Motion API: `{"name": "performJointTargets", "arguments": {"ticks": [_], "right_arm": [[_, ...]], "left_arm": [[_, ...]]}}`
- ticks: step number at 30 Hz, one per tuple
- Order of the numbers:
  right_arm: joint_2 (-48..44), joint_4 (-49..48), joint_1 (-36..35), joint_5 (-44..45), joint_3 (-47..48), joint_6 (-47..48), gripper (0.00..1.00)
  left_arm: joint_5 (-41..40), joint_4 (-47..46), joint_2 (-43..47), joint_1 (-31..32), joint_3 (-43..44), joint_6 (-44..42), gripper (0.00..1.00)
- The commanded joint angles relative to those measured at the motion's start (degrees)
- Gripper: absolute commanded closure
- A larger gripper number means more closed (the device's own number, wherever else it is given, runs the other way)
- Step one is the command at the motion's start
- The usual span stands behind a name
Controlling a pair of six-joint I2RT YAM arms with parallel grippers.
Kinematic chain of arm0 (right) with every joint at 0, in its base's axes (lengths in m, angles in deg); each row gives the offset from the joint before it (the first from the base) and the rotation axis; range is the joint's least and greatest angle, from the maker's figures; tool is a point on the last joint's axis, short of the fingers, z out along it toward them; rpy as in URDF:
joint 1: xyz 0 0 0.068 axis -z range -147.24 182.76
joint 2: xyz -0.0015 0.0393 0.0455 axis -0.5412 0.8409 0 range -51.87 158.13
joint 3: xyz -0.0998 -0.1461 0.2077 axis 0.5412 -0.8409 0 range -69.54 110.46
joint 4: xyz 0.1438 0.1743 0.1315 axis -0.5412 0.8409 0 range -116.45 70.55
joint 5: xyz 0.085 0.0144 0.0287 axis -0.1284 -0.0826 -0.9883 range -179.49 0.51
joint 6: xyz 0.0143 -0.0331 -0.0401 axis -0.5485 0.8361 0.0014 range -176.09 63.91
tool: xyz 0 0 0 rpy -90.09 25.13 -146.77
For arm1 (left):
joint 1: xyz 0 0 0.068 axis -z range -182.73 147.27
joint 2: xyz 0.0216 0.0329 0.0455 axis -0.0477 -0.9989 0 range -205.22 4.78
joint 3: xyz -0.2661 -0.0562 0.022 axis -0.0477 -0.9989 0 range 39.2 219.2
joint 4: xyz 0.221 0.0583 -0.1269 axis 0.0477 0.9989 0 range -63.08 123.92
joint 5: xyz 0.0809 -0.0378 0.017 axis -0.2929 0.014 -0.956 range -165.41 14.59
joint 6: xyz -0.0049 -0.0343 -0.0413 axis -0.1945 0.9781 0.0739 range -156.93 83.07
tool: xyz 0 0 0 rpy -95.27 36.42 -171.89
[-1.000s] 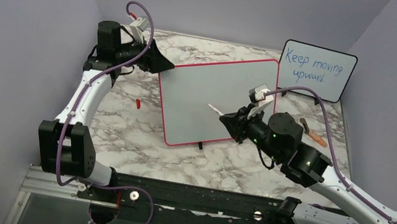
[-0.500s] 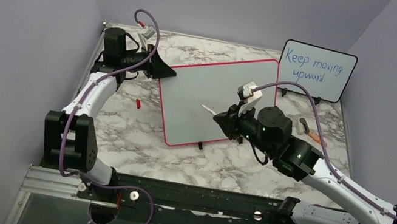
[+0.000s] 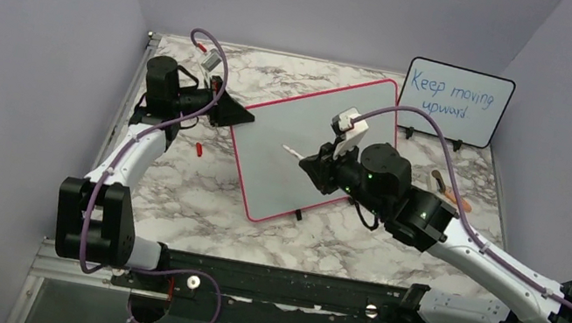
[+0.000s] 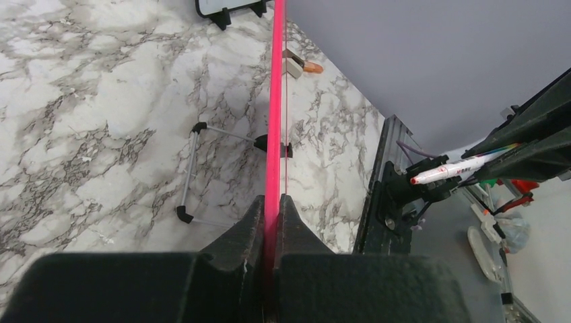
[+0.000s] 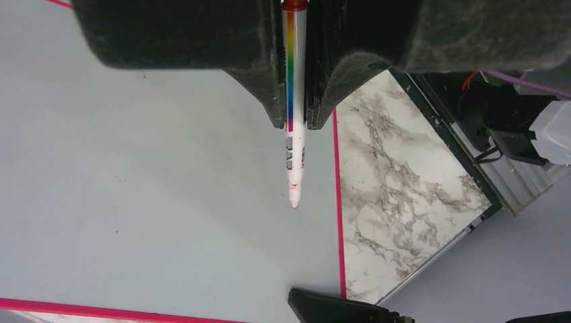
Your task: Write a sentence on the whiteboard
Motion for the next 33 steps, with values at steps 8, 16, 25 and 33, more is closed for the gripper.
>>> {"name": "performJointTargets", "arguments": {"ticks": [8,16,25,33], "right_arm": [[5.3,3.9,-9.4,18.1,5.9,1.6,0.99],[13.5,5.2,-16.0,31.0,11.1,3.3,1.00],[22.3,8.5,-16.6,34.5,17.9,1.6,0.99],[26.9,11.5,-16.6,36.6,22.4,-0.1,0.99]], "left_arm": [[-1.6,-1.2,3.7,3.0,-3.4,-1.8,1.00],[-3.1,1.1,3.8,3.2,-3.3,-3.9,1.00],[-4.9,4.7,3.8,3.2,-2.6,-6.6,1.00],[-5.6,5.8,3.7,3.3,-2.2,-7.5,1.00]]}}
